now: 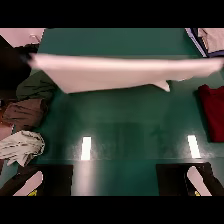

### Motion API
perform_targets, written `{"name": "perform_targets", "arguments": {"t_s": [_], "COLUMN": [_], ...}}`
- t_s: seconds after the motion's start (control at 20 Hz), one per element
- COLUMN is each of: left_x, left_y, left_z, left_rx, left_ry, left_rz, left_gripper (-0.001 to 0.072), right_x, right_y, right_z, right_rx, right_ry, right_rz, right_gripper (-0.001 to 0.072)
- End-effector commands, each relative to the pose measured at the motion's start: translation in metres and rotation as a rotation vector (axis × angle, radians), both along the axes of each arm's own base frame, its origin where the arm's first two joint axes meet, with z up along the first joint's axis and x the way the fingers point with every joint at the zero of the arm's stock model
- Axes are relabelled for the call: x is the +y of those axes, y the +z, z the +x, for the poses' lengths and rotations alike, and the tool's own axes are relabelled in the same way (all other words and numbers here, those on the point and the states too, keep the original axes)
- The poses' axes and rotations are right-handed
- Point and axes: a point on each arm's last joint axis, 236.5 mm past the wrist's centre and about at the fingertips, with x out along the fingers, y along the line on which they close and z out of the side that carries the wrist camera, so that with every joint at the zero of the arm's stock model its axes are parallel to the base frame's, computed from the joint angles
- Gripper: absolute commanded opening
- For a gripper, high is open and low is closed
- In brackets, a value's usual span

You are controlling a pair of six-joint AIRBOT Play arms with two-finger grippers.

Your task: Fold the shirts.

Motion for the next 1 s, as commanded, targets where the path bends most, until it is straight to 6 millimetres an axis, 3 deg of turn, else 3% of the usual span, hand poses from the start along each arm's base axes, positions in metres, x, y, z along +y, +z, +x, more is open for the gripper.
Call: {"name": "perform_targets", "arguments": {"t_s": [0.0, 0.05, 0.15, 0.25, 0.4, 0.5, 0.6, 0.65, 0.75, 0.85, 0.95], "left_x": [-0.020, -0.026, -0.035, -0.040, -0.047, -0.051, -0.047, -0.041, -0.026, -0.017, -0.010], "left_y": [0.176, 0.216, 0.271, 0.302, 0.323, 0.327, 0.321, 0.311, 0.262, 0.179, 0.079], "left_z": [-0.059, -0.086, -0.136, -0.177, -0.222, -0.233, -0.225, -0.210, -0.159, -0.102, -0.054], "left_rx": [-0.449, -0.568, -0.760, -0.890, -0.999, -1.017, -0.987, -0.938, -0.735, -0.450, -0.146], "left_ry": [-0.027, -0.029, -0.021, 0.004, 0.020, 0.010, 0.025, 0.041, 0.063, 0.041, 0.011], "left_rz": [0.065, 0.093, 0.122, 0.115, 0.110, 0.102, 0.103, 0.107, 0.095, 0.071, 0.038], "left_gripper": [0.0025, 0.0025, 0.0025, 0.0025, 0.0024, 0.0024, 0.0025, 0.0024, 0.0024, 0.0024, 0.0024], "right_x": [0.029, 0.038, 0.054, 0.054, 0.049, 0.047, 0.045, 0.040, 0.028, 0.008, -0.014], "right_y": [0.162, 0.196, 0.243, 0.270, 0.297, 0.308, 0.308, 0.301, 0.273, 0.222, 0.158], "right_z": [-0.041, -0.056, -0.084, -0.107, -0.136, -0.150, -0.153, -0.149, -0.126, -0.089, -0.049], "right_rx": [-0.379, -0.463, -0.574, -0.626, -0.673, -0.691, -0.684, -0.656, -0.556, -0.371, -0.142], "right_ry": [-0.009, -0.016, -0.027, -0.095, -0.203, -0.251, -0.264, -0.269, -0.247, -0.200, -0.133], "right_rz": [-0.188, -0.235, -0.315, -0.388, -0.476, -0.513, -0.525, -0.527, -0.494, -0.437, -0.357], "right_gripper": [0.0016, 0.0016, 0.0015, 0.0016, 0.0015, 0.0015, 0.0014, 0.0014, 0.0013, 0.0013, 0.0013]}}
